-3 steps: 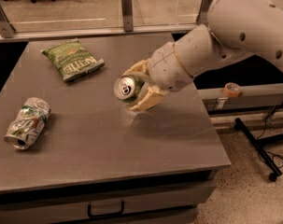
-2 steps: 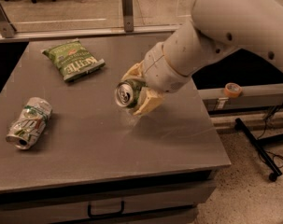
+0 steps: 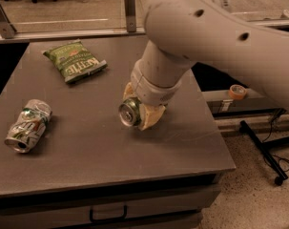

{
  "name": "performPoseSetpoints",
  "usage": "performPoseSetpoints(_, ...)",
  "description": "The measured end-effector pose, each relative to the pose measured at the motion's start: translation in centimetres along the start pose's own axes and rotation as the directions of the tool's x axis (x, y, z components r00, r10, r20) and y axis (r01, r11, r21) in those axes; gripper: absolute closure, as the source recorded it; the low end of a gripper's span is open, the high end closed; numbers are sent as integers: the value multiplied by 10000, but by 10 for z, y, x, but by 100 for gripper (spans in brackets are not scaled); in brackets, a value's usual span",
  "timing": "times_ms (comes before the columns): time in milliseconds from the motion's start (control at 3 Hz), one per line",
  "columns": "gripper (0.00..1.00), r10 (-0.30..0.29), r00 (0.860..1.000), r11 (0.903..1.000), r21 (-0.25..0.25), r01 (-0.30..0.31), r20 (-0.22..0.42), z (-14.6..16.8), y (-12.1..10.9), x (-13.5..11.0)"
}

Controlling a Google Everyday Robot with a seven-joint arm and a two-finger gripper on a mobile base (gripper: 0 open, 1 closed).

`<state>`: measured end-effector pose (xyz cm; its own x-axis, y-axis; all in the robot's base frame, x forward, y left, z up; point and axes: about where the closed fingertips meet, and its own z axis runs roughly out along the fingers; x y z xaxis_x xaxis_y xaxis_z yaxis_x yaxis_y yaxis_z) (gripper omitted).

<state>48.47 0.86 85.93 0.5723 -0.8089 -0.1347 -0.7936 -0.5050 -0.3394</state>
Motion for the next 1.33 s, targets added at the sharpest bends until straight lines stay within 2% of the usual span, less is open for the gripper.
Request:
performPoseSetpoints(333,36,-437,9941,9970,-686,369,-997,12,7,3)
performPoseSetpoints(667,12,-442,9913,9918,-1247,286,-1236,15,10,6)
performPoseSetpoints(1000,0,-254,9929,9862,-1653,60,-1158,15,11,9)
performPoseSetpoints(1333,0,165,9961,9822,-1849,-324,-869,10,9,12)
